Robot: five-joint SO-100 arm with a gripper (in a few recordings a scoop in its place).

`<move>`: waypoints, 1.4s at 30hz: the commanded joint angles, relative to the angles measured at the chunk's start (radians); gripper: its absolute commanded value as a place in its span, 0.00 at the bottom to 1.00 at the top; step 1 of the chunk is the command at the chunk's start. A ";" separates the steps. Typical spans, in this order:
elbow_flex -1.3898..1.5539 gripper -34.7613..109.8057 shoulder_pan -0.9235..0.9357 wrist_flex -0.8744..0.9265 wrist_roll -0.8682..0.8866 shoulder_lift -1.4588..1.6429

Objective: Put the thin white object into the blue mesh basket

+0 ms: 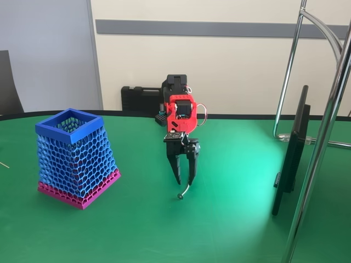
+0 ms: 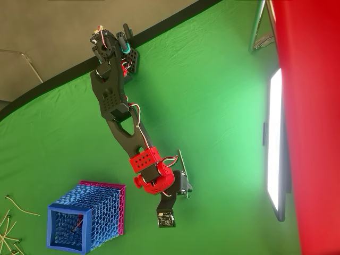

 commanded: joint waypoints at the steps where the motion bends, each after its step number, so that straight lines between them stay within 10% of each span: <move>1: -0.009 0.37 0.002 -0.018 0.011 0.038; 42: -0.374 0.24 0.018 0.038 -0.110 -0.252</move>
